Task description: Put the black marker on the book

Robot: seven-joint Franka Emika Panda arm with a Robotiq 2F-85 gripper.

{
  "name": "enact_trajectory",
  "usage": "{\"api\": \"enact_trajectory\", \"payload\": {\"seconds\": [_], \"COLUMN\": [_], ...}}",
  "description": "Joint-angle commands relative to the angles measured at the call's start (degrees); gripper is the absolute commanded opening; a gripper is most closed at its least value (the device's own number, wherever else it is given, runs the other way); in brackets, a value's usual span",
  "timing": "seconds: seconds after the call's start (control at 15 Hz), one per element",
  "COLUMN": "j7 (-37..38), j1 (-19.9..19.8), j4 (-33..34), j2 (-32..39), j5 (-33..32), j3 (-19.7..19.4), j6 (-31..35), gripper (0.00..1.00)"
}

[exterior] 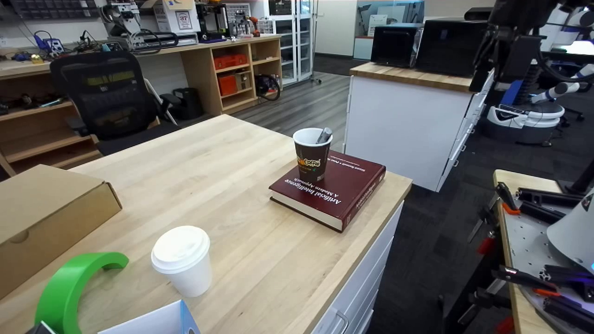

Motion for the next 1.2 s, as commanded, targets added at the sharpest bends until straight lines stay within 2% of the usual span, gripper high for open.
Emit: {"api": "enact_trajectory", "payload": {"seconds": [0.0,0.53,1.13], "j7": [0.37,1.07,1.25], "j1": [0.38,0.85,2.26], "j4": [4.71,14.67,26.62], "j2": [6.84,20.19,32.19], "j5": [-1.24,-1.56,-3.64], "j3": [1.49,4.56,7.97], "j6": [3.13,8.66,7.62], "gripper": [1.00,1.00,1.00]}}
